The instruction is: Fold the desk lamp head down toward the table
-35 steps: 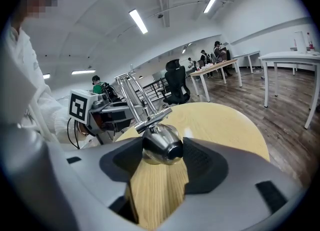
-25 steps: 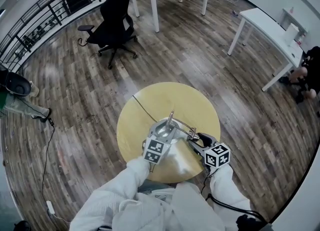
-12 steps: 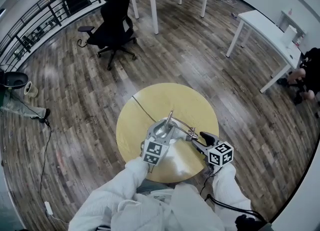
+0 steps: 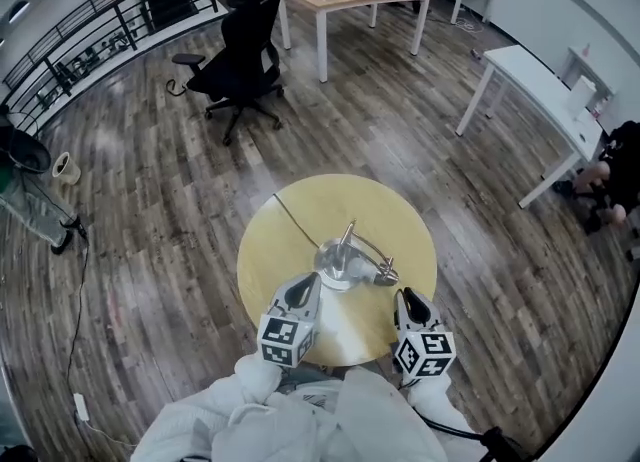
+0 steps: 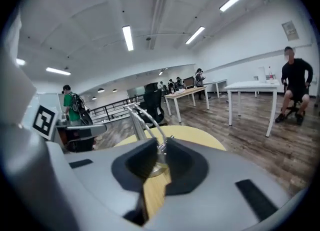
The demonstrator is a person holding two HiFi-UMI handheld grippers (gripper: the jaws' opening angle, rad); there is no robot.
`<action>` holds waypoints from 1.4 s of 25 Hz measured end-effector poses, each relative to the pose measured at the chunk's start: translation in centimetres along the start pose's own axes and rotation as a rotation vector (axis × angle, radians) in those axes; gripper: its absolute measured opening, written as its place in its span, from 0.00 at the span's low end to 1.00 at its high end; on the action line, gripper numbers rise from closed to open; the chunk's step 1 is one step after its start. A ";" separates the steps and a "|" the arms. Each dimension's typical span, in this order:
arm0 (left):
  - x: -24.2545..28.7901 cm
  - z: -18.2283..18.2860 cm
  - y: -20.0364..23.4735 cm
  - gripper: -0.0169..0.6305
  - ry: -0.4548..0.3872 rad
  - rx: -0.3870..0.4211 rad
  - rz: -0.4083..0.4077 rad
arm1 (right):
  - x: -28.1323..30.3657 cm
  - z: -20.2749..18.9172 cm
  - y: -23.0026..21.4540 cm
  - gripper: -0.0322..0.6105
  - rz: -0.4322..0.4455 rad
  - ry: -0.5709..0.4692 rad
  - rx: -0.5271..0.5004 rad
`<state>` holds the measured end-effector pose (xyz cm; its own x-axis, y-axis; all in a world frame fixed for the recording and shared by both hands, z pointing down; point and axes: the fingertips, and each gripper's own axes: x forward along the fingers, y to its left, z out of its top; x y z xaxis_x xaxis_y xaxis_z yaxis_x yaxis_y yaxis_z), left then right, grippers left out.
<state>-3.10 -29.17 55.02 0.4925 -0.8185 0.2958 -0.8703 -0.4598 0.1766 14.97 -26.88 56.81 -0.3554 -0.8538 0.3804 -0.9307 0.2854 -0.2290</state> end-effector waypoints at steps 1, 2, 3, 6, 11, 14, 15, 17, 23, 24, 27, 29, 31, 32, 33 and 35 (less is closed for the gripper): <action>-0.4 -0.6 -1.1 0.03 0.008 -0.017 -0.026 | 0.3 -0.8 1.5 0.07 -0.017 0.008 -0.021; -0.7 -1.3 -2.2 0.03 0.018 -0.029 -0.047 | 0.9 -1.7 3.0 0.07 -0.018 0.021 -0.033; -0.8 -1.9 -2.9 0.03 0.031 -0.031 -0.056 | 1.6 -2.5 4.3 0.07 -0.008 0.036 -0.033; -1.2 -2.7 -4.4 0.03 0.051 0.013 -0.055 | 2.6 -3.1 6.9 0.07 0.023 0.051 -0.029; -1.5 -2.3 -4.8 0.03 0.036 0.021 -0.042 | 2.4 -1.7 8.0 0.07 0.043 0.018 -0.083; -1.8 -2.2 -3.9 0.03 0.032 0.002 0.017 | 2.1 -1.2 7.8 0.07 0.041 0.012 -0.094; -2.1 -2.0 -3.7 0.03 0.026 -0.009 0.038 | 1.8 -1.0 7.6 0.07 0.042 0.010 -0.095; -2.7 -1.1 -3.4 0.03 -0.005 -0.032 0.071 | 1.1 -0.3 7.4 0.07 0.053 -0.005 -0.085; -7.0 0.6 -3.3 0.03 -0.037 -0.071 0.135 | -2.5 -0.2 8.6 0.07 0.048 -0.037 -0.053; -8.1 0.5 -3.5 0.03 -0.042 -0.071 0.134 | -3.2 -0.5 9.0 0.07 0.044 -0.039 -0.058; -11.0 0.0 -4.2 0.03 -0.063 -0.046 0.117 | -5.2 -1.7 10.7 0.07 0.032 -0.044 -0.082; -12.9 -1.0 -4.7 0.03 -0.065 -0.040 0.098 | -6.6 -3.0 12.0 0.07 0.022 -0.041 -0.083; -15.1 -2.4 -5.2 0.03 -0.060 -0.043 0.084 | -8.3 -4.6 13.4 0.07 0.014 -0.036 -0.085; -16.2 -3.0 -5.5 0.03 -0.060 -0.045 0.079 | -9.4 -5.3 14.1 0.07 0.008 -0.036 -0.089; -17.4 -3.6 -5.8 0.03 -0.059 -0.045 0.075 | -10.5 -6.0 14.8 0.07 0.000 -0.038 -0.093; -19.6 -4.6 -6.4 0.03 -0.054 -0.047 0.070 | -12.8 -7.1 15.8 0.07 -0.025 -0.044 -0.086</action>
<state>-7.18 -8.60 52.36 0.4284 -0.8659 0.2581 -0.9005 -0.3855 0.2013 4.15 -8.36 54.67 -0.3297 -0.8788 0.3451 -0.9439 0.2987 -0.1411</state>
